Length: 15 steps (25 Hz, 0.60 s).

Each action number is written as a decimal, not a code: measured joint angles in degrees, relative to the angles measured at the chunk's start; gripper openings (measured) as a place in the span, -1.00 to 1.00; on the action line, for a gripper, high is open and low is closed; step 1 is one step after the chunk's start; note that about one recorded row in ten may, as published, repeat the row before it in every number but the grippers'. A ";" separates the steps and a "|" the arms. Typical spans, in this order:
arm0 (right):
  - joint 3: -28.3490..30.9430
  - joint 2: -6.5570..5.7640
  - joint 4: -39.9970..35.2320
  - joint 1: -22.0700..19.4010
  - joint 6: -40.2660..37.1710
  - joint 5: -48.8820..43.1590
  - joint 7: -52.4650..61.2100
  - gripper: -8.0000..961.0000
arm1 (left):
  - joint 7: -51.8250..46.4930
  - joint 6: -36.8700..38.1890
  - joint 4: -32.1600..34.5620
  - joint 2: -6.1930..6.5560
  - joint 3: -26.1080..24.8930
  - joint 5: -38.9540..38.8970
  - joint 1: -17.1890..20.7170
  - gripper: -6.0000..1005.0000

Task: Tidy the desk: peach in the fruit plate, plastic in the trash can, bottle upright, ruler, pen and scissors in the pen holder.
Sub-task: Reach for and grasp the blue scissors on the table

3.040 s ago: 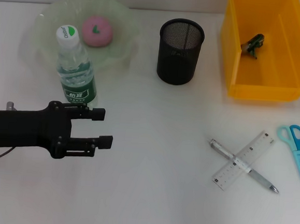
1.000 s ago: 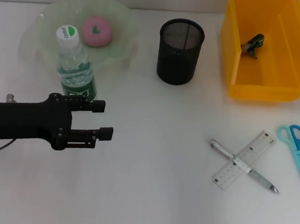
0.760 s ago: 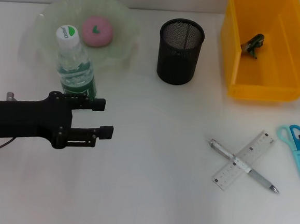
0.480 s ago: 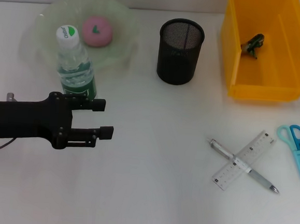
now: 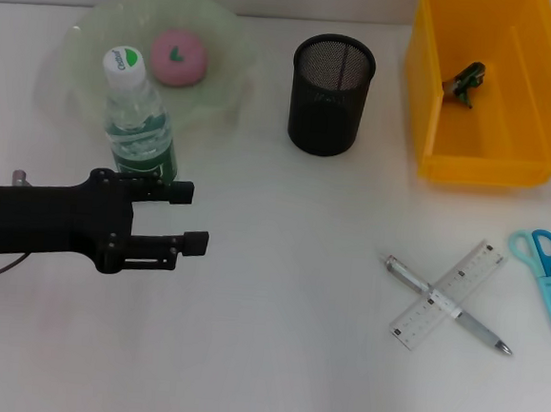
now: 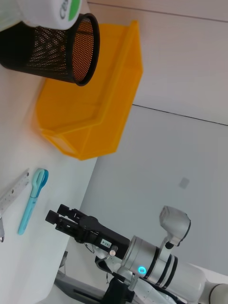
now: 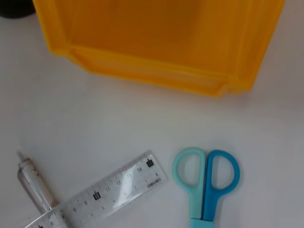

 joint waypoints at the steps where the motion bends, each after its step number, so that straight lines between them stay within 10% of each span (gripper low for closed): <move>1: -0.01 0.00 0.02 0.00 0.00 0.00 0.00 0.58 | -0.15 0.00 0.09 0.00 0.00 0.00 -0.01 0.45; 15: -0.08 -0.04 0.23 0.07 0.04 0.00 0.00 0.57 | -0.38 0.00 0.29 0.00 0.01 -0.04 -0.12 0.45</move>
